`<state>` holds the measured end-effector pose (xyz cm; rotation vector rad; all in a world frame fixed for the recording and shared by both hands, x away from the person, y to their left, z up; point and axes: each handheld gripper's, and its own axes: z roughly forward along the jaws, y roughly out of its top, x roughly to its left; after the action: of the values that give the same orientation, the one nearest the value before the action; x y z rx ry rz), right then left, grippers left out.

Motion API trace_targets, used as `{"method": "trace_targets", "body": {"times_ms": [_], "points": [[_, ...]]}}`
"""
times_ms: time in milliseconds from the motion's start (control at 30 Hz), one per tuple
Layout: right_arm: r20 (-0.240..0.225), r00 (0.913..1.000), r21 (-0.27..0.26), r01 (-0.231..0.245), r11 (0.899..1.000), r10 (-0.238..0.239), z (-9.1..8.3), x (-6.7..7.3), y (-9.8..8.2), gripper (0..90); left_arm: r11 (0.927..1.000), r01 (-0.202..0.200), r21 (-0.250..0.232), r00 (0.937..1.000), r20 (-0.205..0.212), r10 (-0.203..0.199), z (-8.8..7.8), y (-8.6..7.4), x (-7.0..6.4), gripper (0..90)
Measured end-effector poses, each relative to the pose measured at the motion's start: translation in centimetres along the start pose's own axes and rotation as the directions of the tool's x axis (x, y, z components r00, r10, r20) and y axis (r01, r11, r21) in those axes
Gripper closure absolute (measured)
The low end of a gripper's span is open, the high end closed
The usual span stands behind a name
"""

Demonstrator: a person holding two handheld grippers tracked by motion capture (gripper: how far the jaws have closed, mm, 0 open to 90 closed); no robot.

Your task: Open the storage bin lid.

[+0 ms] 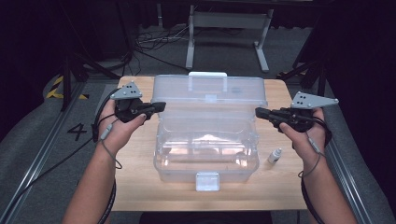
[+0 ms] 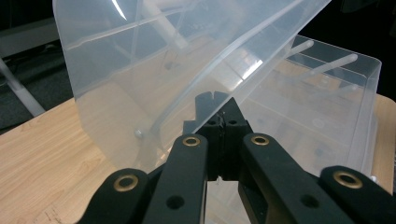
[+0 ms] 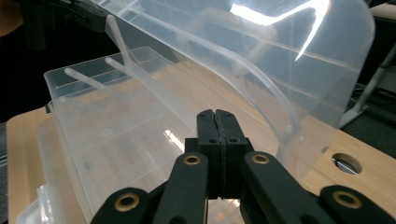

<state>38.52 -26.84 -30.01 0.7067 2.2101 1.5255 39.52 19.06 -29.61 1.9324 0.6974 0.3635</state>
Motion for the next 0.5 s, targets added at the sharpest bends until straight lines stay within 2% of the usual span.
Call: {"method": "trace_targets", "body": {"times_ms": [133,333,500], "points": [[0.023,0.9997,-0.018,-0.001,1.0,0.001,-0.7,0.1,-0.2,84.4,1.0,0.0,0.001,1.0,0.002,0.0,0.0,0.0,0.0,90.0],[0.086,0.9962,-0.028,0.014,1.0,-0.012,-2.2,0.5,-0.5,76.6,1.0,0.002,0.004,1.0,0.004,-0.002,0.0,0.1,0.0,90.0],[0.147,0.989,-0.029,0.017,0.999,-0.013,-2.7,0.5,-0.3,67.1,1.0,0.002,0.006,1.0,0.002,-0.002,0.0,0.1,0.0,90.0]]}}
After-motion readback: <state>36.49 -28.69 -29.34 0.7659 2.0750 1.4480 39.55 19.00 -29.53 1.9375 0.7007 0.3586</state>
